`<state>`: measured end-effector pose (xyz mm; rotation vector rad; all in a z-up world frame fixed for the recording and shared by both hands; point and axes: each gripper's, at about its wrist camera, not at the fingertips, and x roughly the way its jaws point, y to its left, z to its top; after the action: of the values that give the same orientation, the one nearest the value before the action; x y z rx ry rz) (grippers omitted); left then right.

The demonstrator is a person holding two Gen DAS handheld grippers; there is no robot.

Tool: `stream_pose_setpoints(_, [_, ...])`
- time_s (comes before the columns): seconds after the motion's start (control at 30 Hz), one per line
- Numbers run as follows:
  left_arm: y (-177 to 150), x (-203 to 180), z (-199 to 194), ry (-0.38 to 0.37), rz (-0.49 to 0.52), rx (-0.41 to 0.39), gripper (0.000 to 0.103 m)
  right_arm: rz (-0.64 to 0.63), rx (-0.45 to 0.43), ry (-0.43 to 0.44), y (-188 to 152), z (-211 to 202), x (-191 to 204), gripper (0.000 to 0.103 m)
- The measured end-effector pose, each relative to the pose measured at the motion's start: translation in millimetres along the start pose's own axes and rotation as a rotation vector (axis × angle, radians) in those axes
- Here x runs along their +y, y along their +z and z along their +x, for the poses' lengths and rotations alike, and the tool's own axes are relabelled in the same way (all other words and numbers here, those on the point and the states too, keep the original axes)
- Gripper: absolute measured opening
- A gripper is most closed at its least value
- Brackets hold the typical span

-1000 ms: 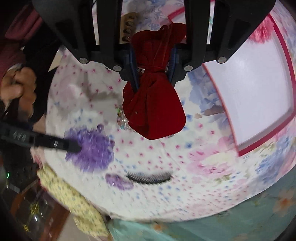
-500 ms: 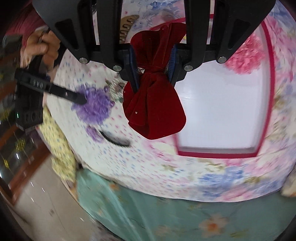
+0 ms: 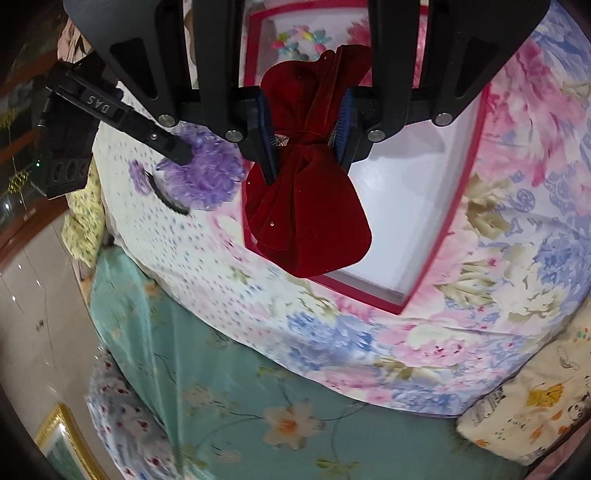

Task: Organize jewelry
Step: 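Carry red bow with left tool while right tool carries purple pom-pom into tray, release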

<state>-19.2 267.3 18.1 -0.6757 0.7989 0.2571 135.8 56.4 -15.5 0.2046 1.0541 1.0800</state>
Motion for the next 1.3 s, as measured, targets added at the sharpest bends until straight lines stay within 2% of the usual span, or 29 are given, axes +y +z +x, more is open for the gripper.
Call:
stream_pose_setpoints(0.23, [18,21,24,0.021,-0.048,0.004,0.026,-0.027,0.036,-0.023,20,46,9,0.013])
stream_pose_setpoints(0.33, [28,32,43,0.021,-0.076,0.03,0.026,-0.036,0.054,-0.033,28,63,10,0.013])
stream_pose_setpoints(0.53, [37,45,74,0.084,-0.083,0.066,0.026,-0.047,0.09,-0.064,38,95,8,0.014])
stream_pose_setpoints(0.73, [39,59,92,0.111,-0.108,0.079,0.026,-0.066,0.112,-0.098,42,112,3,0.016])
stream_pose_setpoints(0.97, [41,54,95,0.132,-0.076,0.075,0.027,-0.081,0.125,-0.121,42,122,0,0.016])
stream_pose_setpoints(1.07, [42,52,96,0.141,-0.065,0.078,0.028,-0.082,0.122,-0.126,43,122,0,0.021])
stream_pose_setpoints(1.13, [42,52,96,0.147,-0.061,0.081,0.028,-0.079,0.124,-0.118,44,121,1,0.032])
stream_pose_setpoints(1.2, [43,51,96,0.152,-0.06,0.082,0.033,-0.076,0.117,-0.106,45,117,1,0.04])
stream_pose_setpoints(1.27, [43,50,94,0.154,-0.06,0.083,0.038,-0.078,0.104,-0.109,46,112,3,0.041])
stream_pose_setpoints(1.3, [42,49,92,0.157,-0.061,0.082,0.045,-0.074,0.096,-0.102,47,107,3,0.041])
